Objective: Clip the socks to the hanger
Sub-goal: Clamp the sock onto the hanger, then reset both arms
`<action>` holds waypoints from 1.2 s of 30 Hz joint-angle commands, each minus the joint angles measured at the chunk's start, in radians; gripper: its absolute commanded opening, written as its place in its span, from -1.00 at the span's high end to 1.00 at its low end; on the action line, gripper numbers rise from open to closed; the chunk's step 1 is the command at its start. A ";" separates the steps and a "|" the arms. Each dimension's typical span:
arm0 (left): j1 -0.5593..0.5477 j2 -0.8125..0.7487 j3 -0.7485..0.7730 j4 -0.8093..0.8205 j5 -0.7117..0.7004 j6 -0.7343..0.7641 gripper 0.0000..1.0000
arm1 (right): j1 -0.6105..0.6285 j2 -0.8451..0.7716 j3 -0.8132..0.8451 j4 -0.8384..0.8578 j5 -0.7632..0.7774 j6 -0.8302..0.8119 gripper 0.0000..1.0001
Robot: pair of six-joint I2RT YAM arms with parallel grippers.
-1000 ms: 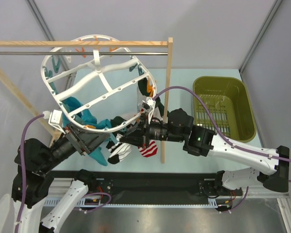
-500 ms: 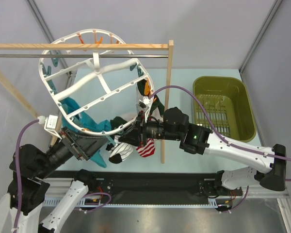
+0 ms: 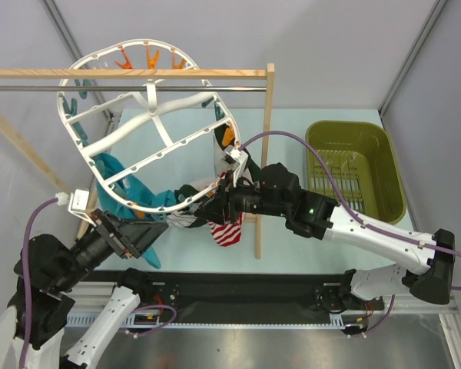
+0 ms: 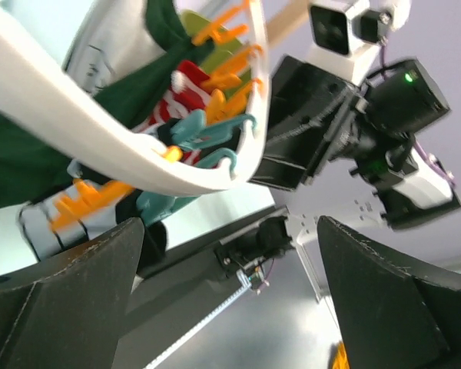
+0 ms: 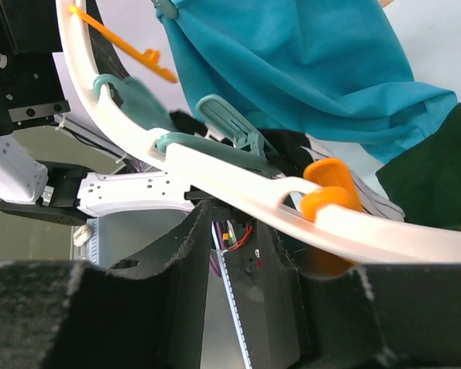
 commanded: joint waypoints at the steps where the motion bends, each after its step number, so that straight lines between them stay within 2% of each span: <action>1: -0.004 0.000 0.029 -0.037 -0.108 -0.033 -0.99 | -0.007 -0.009 0.042 0.003 0.012 -0.008 0.30; 7: -0.004 -0.046 0.047 -0.033 -0.139 -0.012 -0.84 | -0.019 -0.020 0.048 -0.022 0.021 -0.021 0.27; 11: -0.004 -0.113 0.067 -0.047 -0.229 0.020 -0.90 | -0.044 -0.040 0.041 -0.030 0.025 -0.022 0.24; 22: -0.004 -0.204 0.128 -0.015 -0.300 0.086 -0.94 | -0.070 -0.072 0.059 -0.092 -0.002 -0.024 0.23; 27: -0.004 -0.205 0.145 -0.066 -0.358 0.098 -0.95 | -0.015 -0.129 0.050 -0.264 0.076 -0.056 -0.04; 31: -0.004 -0.247 0.097 -0.078 -0.413 0.082 -0.97 | 0.044 -0.221 -0.017 -0.359 0.229 -0.050 -0.23; 33: -0.004 -0.265 0.063 -0.073 -0.409 0.068 -0.99 | 0.061 -0.299 -0.057 -0.387 0.292 -0.019 -0.43; 34: -0.004 -0.280 0.025 -0.075 -0.404 0.049 -0.98 | 0.061 -0.325 -0.103 -0.399 0.371 -0.004 -0.52; 35: -0.004 -0.287 0.004 -0.075 -0.395 0.039 -0.98 | 0.062 -0.375 -0.125 -0.436 0.421 0.033 -0.90; 36: -0.004 -0.296 -0.017 -0.073 -0.386 0.031 -0.99 | 0.062 -0.396 -0.146 -0.462 0.483 0.057 -0.99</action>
